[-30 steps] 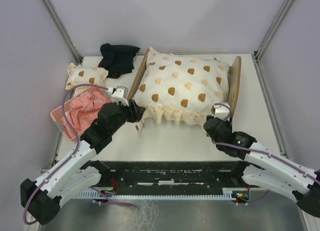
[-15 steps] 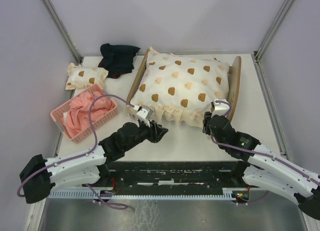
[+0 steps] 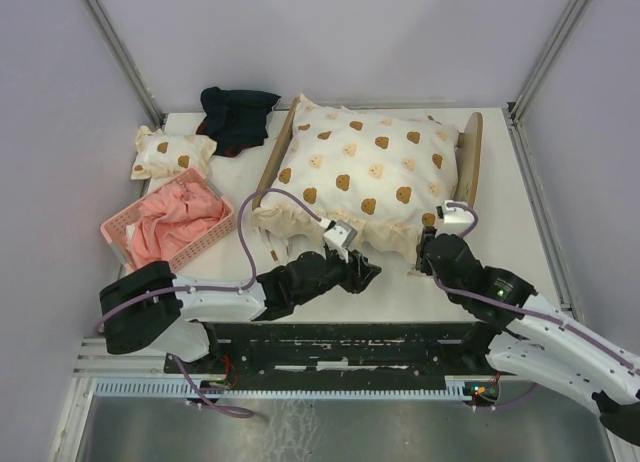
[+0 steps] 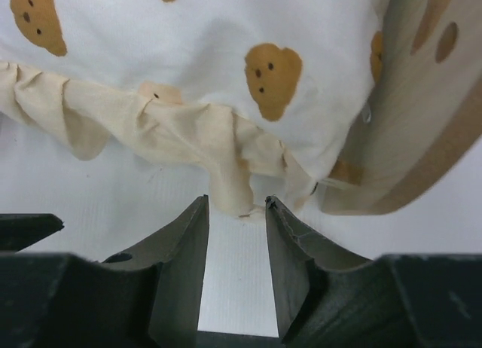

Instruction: Set up the pet bed

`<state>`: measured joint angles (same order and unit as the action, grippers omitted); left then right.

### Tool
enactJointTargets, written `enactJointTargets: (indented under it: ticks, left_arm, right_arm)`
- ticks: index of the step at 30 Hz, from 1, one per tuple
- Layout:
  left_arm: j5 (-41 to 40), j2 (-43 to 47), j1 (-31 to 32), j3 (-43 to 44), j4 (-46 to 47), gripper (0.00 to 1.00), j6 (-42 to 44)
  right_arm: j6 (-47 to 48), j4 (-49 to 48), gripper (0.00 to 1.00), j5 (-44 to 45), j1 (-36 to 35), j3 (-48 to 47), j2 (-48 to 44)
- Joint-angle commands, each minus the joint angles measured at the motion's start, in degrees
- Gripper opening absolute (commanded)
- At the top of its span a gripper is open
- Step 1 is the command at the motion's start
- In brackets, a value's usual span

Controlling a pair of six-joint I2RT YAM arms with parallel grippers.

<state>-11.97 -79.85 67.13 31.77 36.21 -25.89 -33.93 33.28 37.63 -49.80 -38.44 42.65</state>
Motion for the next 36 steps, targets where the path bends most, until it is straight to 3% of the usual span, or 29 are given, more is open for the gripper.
enactJointTargets:
  ticks: [1,8,17,25,36]
  left_arm:
    - [-3.41,-1.41,0.28,3.6,5.89,0.52,-1.53]
    - [-8.09,0.69,0.18,2.6,3.1,0.51,-2.5]
    - [-3.14,1.06,0.19,-0.19,7.18,0.49,2.44]
    - [0.9,-6.13,1.09,0.52,12.93,0.49,9.79]
    - [-0.82,-24.08,4.24,12.78,16.51,0.55,10.24]
  right_arm:
    - [-8.12,7.16,0.42,0.5,0.07,1.11,-5.33]
    - [-8.97,-4.61,0.31,0.17,0.1,8.74,-6.54]
    - [-11.82,-12.25,0.47,3.22,0.05,12.88,-0.31]
    - [-10.73,-14.76,0.49,3.51,0.05,12.78,0.16]
    - [-3.21,5.2,0.55,3.77,0.06,-0.38,-8.11]
